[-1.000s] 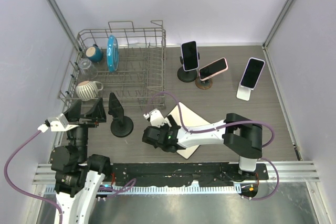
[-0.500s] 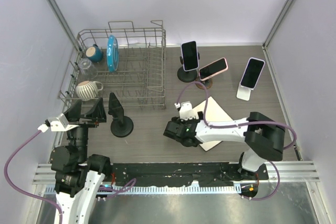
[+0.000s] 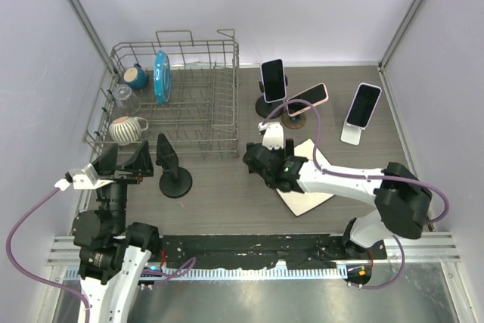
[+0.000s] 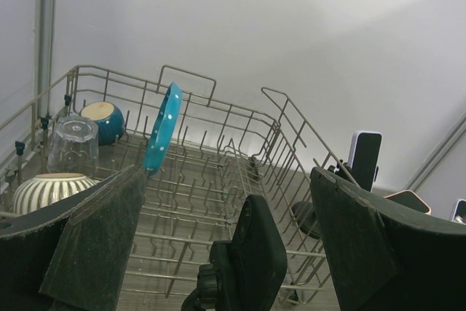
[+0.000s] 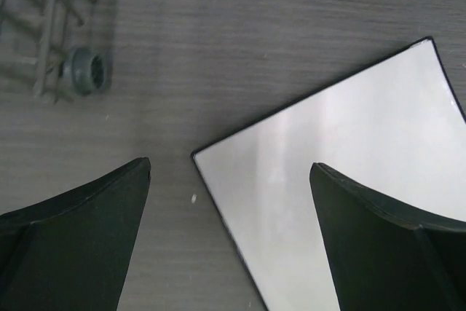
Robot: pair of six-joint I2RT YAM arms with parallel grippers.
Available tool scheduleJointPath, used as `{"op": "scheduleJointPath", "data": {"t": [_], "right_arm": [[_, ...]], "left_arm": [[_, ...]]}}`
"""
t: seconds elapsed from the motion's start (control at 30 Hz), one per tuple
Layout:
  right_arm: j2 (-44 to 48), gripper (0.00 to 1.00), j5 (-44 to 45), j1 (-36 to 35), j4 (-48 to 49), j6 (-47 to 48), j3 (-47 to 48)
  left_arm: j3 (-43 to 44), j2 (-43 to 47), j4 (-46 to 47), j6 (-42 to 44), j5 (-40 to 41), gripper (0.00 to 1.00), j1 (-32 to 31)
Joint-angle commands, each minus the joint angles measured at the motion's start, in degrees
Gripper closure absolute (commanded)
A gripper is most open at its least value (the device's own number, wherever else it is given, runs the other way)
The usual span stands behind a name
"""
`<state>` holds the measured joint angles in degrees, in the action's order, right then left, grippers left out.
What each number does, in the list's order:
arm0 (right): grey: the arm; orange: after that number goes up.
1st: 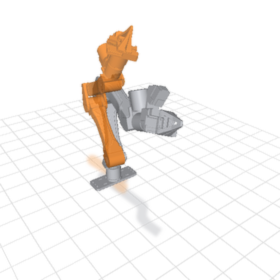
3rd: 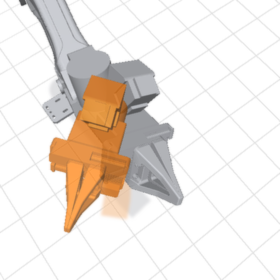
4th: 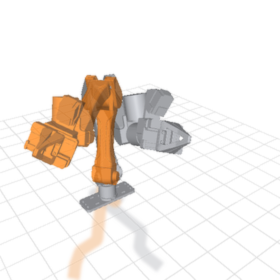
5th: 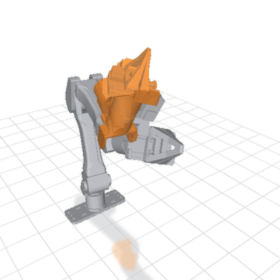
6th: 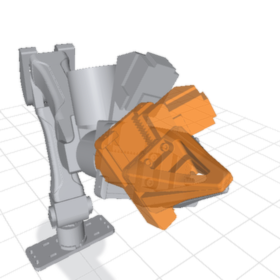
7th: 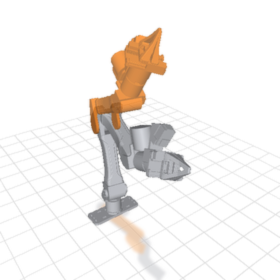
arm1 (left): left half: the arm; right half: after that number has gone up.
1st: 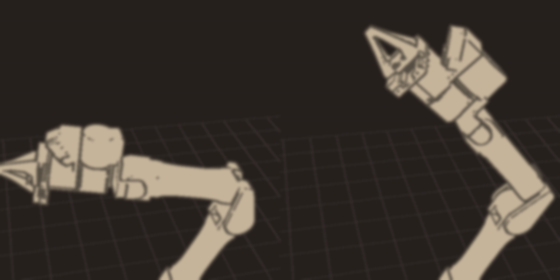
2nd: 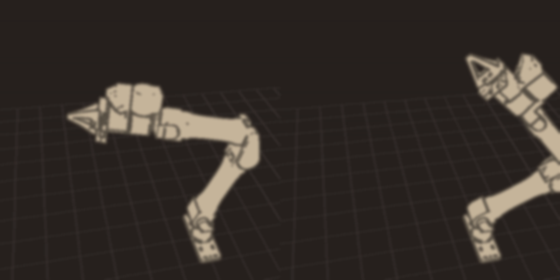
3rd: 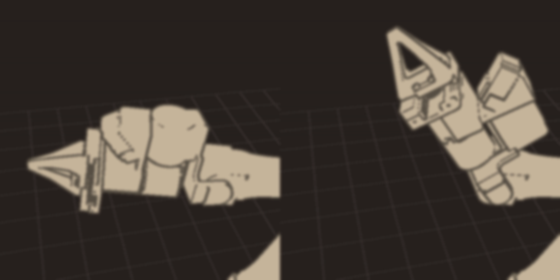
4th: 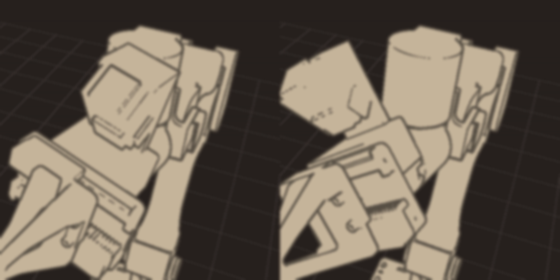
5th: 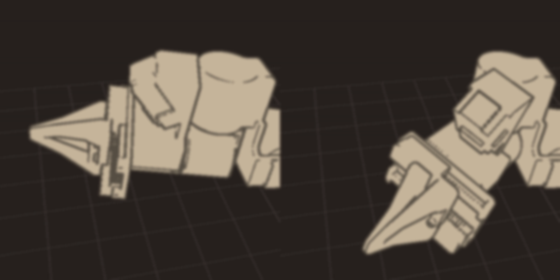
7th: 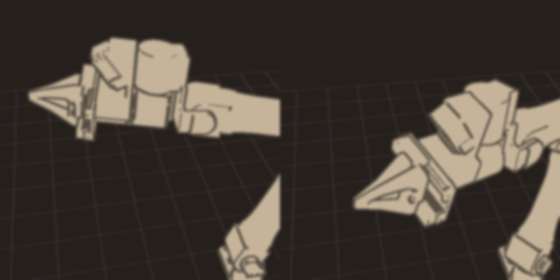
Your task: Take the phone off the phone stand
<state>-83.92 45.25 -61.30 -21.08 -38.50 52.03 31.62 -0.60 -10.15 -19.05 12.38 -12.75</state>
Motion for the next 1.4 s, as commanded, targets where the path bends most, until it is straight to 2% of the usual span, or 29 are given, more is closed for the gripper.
{"op": "scheduleJointPath", "data": {"t": [0.0, 0.3, 0.47, 0.73, 0.9, 1.0, 1.03, 1.1, 1.2, 1.33, 1.37], "right_arm": [[-4.3, 0.04, -3.7, 6.1, 9.0, 5.0, 3.6], [-14.5, 0.04, -6.8, 11.5, 9.5, 4.7, 6.8], [-16.0, 0.04, -6.7, 13.6, 7.5, 1.7, 5.0], [-9.3, 0.04, -3.1, 18.4, 4.3, -1.8, -2.4], [-1.3, 0.04, -3.4, 23.4, 3.8, -1.8, -7.5], [4.2, 0.04, -3.6, 23.7, 3.2, 0.7, -8.1], [5.8, 0.04, -5.0, 23.7, 3.5, 2.0, -7.9], [10.2, 0.03, -15.1, 23.5, 5.8, 7.5, -8.5], [14.8, 0.03, -30.7, 22.4, 13.5, 8.7, -11.5], [13.2, 0.03, -36.2, 16.6, 18.3, 6.4, -11.3], [12.2, 0.03, -36.5, 12.9, 18.9, 6.2, -11.0]], "left_arm": [[1.3, 3.2, 0.9, 0.8, -0.7, 0.00, -0.4], [1.3, 3.2, 0.8, 0.8, -1.0, 0.00, -0.9], [1.3, 3.2, 0.8, 0.8, -1.1, 0.00, -1.0], [1.3, 3.2, 0.8, 0.8, -1.2, 0.00, -1.1], [1.3, 3.2, 0.7, 0.7, -1.2, 0.00, -1.2], [1.3, 3.2, 0.7, 0.7, -1.3, 0.00, -1.3], [1.3, 3.2, 0.7, 0.7, -1.3, 0.00, -1.3], [1.3, 3.2, 0.8, 0.7, -1.4, 0.00, -1.4], [1.3, 3.1, 0.8, 0.8, -1.4, 0.00, -1.3], [1.3, 3.2, 0.8, 0.7, -1.3, 0.00, -1.3], [1.2, 3.2, 0.9, 0.7, -1.2, 0.00, -1.4]]}}
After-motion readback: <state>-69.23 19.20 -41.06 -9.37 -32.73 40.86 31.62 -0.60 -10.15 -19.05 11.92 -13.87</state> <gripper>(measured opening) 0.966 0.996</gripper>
